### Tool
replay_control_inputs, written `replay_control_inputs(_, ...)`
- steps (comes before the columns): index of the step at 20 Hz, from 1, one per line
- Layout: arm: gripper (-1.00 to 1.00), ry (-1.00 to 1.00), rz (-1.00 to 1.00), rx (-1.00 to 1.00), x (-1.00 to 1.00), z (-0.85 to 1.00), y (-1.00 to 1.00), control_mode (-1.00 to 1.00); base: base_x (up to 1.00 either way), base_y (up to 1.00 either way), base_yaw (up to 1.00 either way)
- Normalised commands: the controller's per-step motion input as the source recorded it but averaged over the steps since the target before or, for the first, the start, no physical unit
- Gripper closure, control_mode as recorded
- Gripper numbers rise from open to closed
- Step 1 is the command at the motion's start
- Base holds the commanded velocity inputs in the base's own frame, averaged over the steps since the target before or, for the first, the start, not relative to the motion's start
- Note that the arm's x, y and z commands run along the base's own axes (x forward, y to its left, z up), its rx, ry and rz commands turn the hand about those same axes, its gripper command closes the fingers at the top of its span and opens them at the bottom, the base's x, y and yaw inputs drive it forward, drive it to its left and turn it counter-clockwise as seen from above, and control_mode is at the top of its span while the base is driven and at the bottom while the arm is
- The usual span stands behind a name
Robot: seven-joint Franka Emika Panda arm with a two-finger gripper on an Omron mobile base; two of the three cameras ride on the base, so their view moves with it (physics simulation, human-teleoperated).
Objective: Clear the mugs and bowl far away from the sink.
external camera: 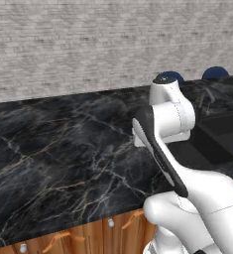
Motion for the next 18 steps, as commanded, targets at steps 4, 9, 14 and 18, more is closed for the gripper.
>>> replay_control_inputs(4,1.00,-0.15,0.00,0.01,-0.40,0.30,-0.08,-1.00,0.00,0.00,0.00)
replay_control_inputs(9,1.00,-0.13,0.00,0.00,-0.30,0.24,0.00,1.00,-0.14,0.00,0.00)
replay_control_inputs(14,1.00,0.00,0.00,0.00,0.00,0.00,0.00,1.00,-1.00,0.11,-0.12)
replay_control_inputs(18,1.00,0.00,0.00,0.00,0.00,0.00,0.00,1.00,-0.46,-0.20,-0.60)
